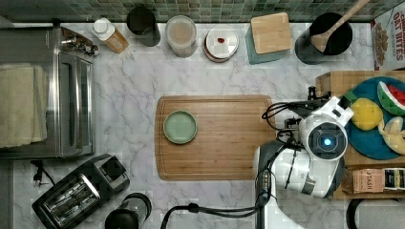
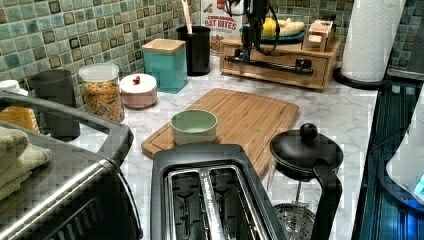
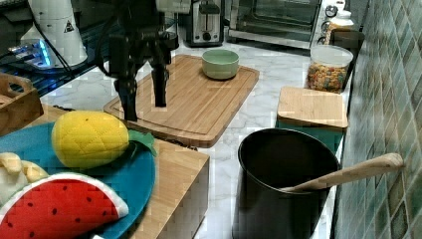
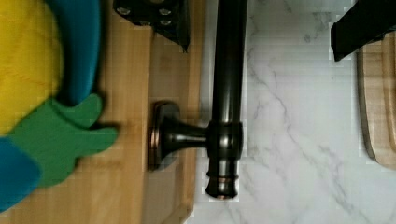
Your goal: Open the drawer.
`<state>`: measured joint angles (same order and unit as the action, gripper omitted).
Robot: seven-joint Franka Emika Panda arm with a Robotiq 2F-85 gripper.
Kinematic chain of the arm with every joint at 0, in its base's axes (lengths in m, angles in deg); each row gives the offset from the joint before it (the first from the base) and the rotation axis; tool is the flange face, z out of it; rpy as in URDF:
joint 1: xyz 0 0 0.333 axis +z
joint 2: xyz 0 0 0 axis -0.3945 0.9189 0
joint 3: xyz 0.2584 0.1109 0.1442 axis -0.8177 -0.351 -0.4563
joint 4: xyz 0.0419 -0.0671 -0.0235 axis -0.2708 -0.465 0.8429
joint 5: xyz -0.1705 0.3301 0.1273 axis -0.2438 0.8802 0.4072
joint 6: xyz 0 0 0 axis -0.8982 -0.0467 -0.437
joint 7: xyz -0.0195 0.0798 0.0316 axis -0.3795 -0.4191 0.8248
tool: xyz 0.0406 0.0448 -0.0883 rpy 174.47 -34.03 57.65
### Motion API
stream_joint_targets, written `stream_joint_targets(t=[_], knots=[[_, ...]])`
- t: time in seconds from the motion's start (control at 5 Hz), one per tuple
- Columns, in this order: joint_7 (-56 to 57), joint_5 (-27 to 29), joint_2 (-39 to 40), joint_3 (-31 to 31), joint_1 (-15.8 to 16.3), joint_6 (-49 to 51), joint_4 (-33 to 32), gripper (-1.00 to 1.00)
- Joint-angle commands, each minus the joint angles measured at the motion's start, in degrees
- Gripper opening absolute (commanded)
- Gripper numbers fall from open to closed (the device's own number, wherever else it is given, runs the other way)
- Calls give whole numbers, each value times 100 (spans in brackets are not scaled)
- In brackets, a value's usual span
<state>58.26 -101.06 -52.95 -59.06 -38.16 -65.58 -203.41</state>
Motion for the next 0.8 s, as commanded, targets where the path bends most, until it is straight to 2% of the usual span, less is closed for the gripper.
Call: stream_joint_targets(t=[0.2, 0.6, 0.8], knots=[[-554, -261, 387, 378, -79, -337, -385, 100], [-550, 67, 564, 166, -23, -446, -343, 100], [-200, 317, 856, -7, -158, -637, -211, 100]])
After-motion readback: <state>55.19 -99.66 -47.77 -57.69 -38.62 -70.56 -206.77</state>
